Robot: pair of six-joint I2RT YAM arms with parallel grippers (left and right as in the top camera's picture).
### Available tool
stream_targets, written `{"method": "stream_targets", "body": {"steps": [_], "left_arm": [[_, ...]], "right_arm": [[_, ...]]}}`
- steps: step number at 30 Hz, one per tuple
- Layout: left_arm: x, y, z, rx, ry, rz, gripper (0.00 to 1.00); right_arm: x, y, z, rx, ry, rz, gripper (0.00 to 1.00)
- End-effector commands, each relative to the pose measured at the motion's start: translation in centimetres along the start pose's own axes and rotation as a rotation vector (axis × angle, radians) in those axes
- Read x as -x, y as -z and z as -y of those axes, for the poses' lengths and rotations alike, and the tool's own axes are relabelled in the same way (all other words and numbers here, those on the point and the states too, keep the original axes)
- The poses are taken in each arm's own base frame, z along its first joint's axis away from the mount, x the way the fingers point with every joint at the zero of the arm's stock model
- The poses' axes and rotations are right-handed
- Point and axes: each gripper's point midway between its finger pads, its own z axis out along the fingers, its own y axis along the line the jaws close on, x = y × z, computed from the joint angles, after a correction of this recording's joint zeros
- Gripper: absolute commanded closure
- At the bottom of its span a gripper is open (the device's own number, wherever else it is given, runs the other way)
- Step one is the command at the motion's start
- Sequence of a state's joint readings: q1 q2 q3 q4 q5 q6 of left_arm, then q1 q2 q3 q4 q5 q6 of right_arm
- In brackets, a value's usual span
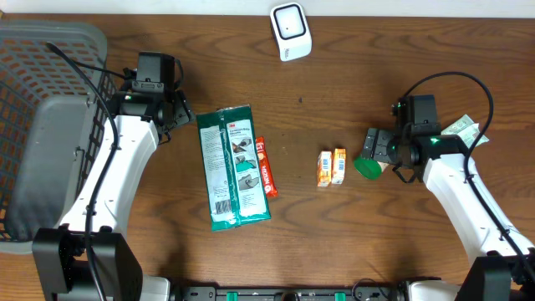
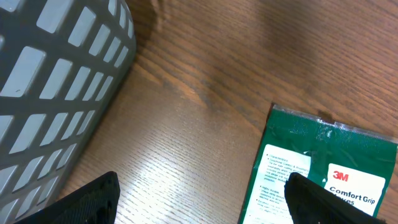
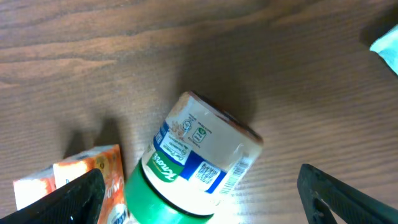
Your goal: Scan the item barcode
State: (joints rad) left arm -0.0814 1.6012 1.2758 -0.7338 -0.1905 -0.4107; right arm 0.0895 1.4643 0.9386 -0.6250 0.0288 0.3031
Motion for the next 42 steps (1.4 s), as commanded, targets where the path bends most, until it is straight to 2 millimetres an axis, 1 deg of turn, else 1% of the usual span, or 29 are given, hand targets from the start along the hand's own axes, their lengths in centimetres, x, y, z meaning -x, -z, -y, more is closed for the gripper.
{"method": "stream_targets", "body": {"steps": [1,6,9,16,20,22,28,33,37,39,42], "left_arm": [[0.3,0.1,-0.3,0.017,-0.010,0.011,0.15],[0.3,0.1,-0.3,0.017,-0.010,0.011,0.15],[0.3,0.1,-0.3,0.017,-0.010,0.011,0.15],[0.3,0.1,-0.3,0.017,-0.010,0.011,0.15],[0.3,0.1,-0.3,0.017,-0.010,0.011,0.15],[0.3,0.1,-0.3,0.017,-0.010,0.011,0.15],[0.3,0.1,-0.3,0.017,-0.010,0.011,0.15],[0.3,0.1,-0.3,0.017,-0.010,0.011,0.15],[0.3,0.1,-0.3,0.017,-0.010,0.011,0.15],[0.3,0.1,-0.3,0.017,-0.010,0.011,0.15],[0.3,0.1,-0.3,0.017,-0.010,0.011,0.15]], "right_arm": [[-1.1,-1.0,0.5,-0.013,0.016,-0.005,0.06],[-1.6,-2.6,0.5,0.003,0.023,0.042,0.07],[-1.9,-3.1,0.6,0.006,0.021,0.054,0.07],[-1.5,-3.0,0.5,0.009,0.028,0.070,0.09],[-2.2,-3.1,0.8,0.000,0.031,0.040,0.11],[-2.7,-3.1,0.9,-0.006,0.061,0.021,0.12],[-3.1,-3.1,1.0,-0.011,0.088,0.002,0.14],[-3.1,-3.1,1.0,-0.010,0.101,0.002,0.14],[-3.2,-3.1,1.0,-0.011,0.101,-0.001,0.20],[-3.8,-3.1,1.2,-0.017,0.126,-0.025,0.23],[-4.3,-3.4,1.4,-0.019,0.160,-0.032,0.23]]}}
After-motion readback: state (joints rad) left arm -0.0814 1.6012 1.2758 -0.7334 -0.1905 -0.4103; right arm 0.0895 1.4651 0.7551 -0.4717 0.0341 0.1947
